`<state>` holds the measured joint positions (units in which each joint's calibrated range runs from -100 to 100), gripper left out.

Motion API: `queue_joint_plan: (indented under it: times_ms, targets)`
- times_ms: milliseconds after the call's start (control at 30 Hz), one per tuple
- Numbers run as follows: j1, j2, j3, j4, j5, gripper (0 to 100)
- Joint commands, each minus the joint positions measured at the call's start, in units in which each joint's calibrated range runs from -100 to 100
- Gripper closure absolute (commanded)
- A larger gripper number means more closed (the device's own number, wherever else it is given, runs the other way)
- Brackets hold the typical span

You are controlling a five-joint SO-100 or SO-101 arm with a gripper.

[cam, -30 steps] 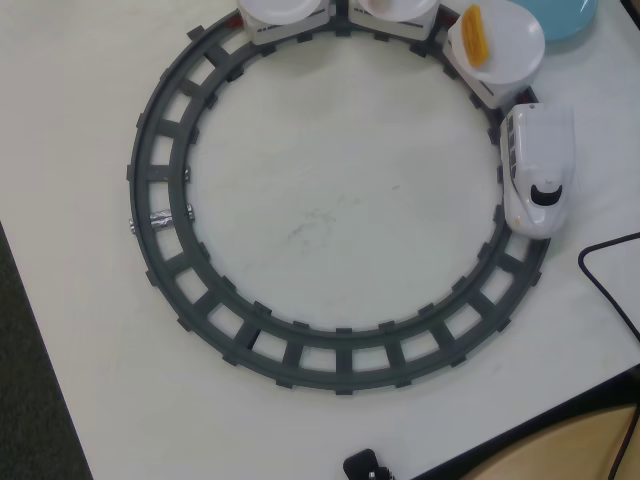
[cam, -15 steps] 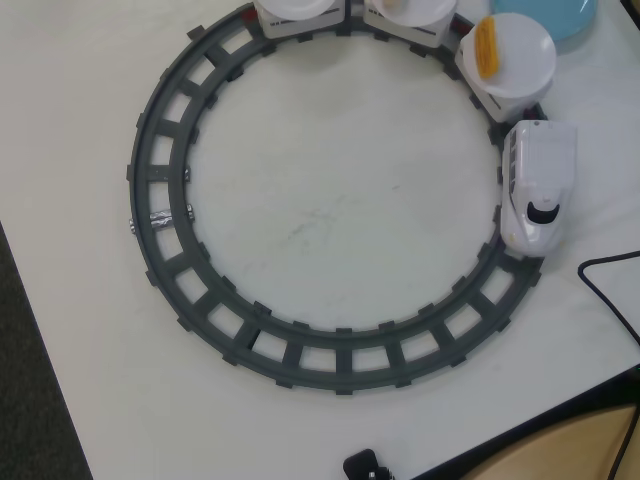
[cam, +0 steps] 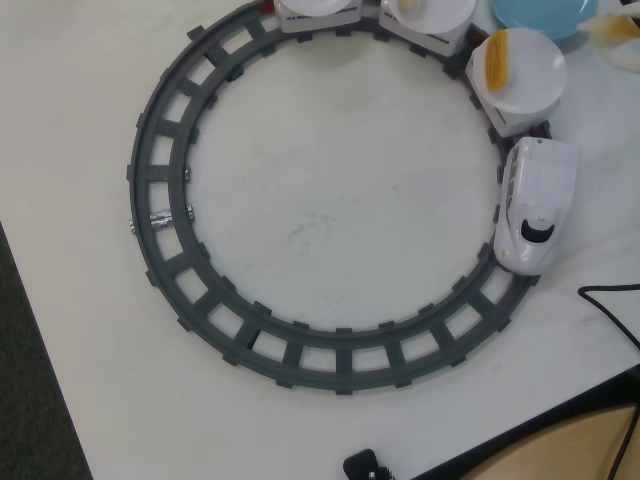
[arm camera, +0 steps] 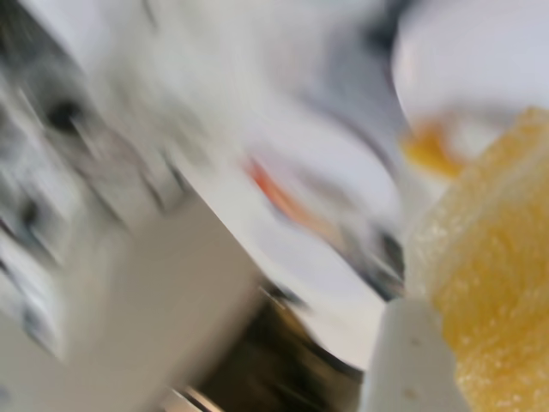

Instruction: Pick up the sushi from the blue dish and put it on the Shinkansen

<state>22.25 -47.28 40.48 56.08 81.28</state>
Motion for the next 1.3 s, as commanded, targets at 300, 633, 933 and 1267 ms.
queue_joint_plan:
  times_ms: [300, 633, 933, 1267]
  targets:
    - [-2.9, 6.5, 3.3, -22.0, 18.6, 98]
    - [-9.5, 15.3, 3.4, -31.4, 18.5, 98]
    - [-6.5, 18.0, 3.3, -35.1, 18.5, 98]
    - [-1.6, 18.0, 3.4, -35.1, 18.6, 98]
